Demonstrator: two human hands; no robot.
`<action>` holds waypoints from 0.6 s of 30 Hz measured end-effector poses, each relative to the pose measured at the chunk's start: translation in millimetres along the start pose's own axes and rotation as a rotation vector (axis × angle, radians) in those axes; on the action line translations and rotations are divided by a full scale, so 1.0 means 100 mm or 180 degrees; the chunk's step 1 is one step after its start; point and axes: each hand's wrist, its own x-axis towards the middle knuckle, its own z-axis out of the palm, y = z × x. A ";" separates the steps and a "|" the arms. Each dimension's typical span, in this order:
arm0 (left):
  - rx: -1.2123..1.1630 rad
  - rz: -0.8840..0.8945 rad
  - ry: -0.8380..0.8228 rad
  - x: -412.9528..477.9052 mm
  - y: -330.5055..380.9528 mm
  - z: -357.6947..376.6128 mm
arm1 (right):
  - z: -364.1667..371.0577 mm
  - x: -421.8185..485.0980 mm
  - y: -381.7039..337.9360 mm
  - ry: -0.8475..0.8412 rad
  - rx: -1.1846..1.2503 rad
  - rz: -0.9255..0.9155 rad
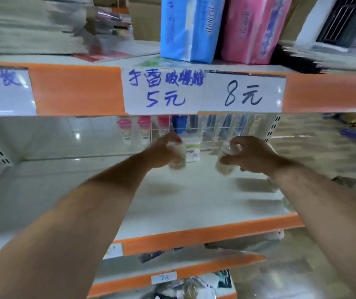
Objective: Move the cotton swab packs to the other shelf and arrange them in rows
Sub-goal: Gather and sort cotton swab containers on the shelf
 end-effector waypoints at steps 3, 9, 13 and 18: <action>0.0286 -0.0061 0.0114 0.00 -0.20 -0.23 | 0.24 0.24 -0.28 -0.0155 -0.0069 -0.0151; 0.0262 -0.0530 0.0738 -0.27 -0.53 -0.72 | 0.71 0.61 -0.91 -0.0440 -0.0264 -0.0751; 0.0412 -0.0754 0.1070 -0.60 -0.69 -0.94 | 1.00 0.78 -1.21 -0.0481 -0.0007 -0.0985; 0.0528 -0.0886 0.1341 -0.92 -0.83 -1.03 | 1.32 0.87 -1.36 -0.0281 0.0060 -0.0921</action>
